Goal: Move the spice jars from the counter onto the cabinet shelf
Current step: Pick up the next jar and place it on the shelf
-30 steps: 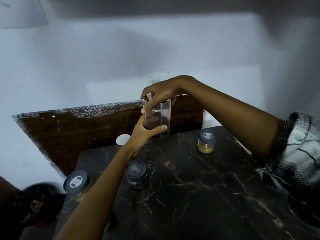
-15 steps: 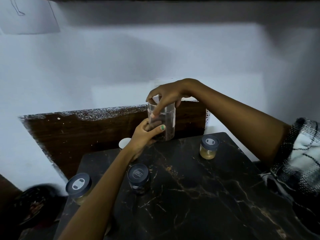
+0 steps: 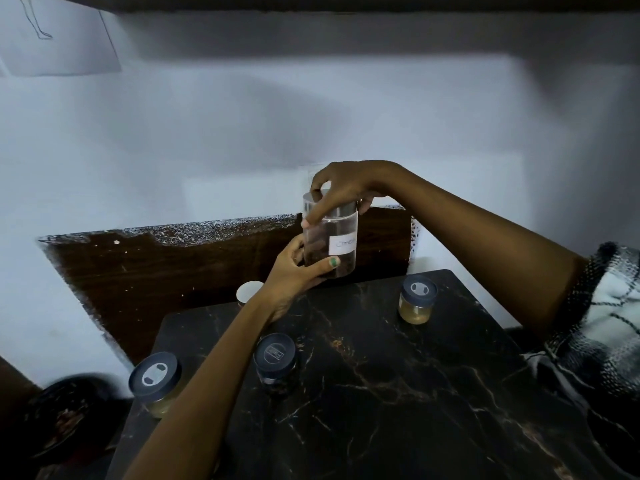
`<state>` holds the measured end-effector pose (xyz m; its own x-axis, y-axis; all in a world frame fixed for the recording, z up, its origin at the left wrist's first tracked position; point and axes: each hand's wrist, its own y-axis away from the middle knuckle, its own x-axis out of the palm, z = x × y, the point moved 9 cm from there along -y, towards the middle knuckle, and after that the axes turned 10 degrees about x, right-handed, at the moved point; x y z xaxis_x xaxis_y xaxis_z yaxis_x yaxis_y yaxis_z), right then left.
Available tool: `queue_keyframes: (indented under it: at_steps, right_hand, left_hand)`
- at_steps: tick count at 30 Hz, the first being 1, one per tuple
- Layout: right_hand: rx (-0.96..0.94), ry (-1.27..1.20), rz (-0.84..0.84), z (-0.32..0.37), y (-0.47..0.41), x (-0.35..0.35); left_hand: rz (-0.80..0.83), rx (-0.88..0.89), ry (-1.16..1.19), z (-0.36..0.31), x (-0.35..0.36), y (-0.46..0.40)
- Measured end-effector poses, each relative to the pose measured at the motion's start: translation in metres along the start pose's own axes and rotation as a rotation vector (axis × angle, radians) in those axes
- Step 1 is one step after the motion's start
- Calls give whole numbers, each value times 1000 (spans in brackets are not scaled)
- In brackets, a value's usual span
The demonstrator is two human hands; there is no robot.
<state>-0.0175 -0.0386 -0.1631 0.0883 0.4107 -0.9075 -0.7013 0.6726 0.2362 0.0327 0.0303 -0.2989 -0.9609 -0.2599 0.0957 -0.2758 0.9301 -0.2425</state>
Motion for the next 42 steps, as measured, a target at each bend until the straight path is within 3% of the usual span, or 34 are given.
queue_keyframes:
  at_steps: [4,9,15,19,23,29,37,42]
  right_hand:
    - [39,17,-69,-5,-5,0]
    - [16,-47,15,-4,-1,3]
    - [23,-96,-230,-5,-6,-12]
    - [6,-92,-223,-5,-7,-11]
    - [-14,-255,-222,-9,-3,-19]
    - [-119,-585,-219,-7,17,-34]
    - [-414,-857,-453,11,47,-97]
    - [-492,-949,-584,19,59,-132]
  left_hand:
    - [-32,12,-74,0,0,-4]
    - [-16,-7,-25,3,-2,-3]
    - [-82,23,-155,-2,-5,-8]
    - [-106,31,-161,-2,-5,-10]
    - [-156,66,-147,-14,-10,-12]
    - [-208,230,-194,-63,-14,-24]
    - [-261,542,-311,-182,-4,-59]
    - [-248,731,-456,-253,1,-77]
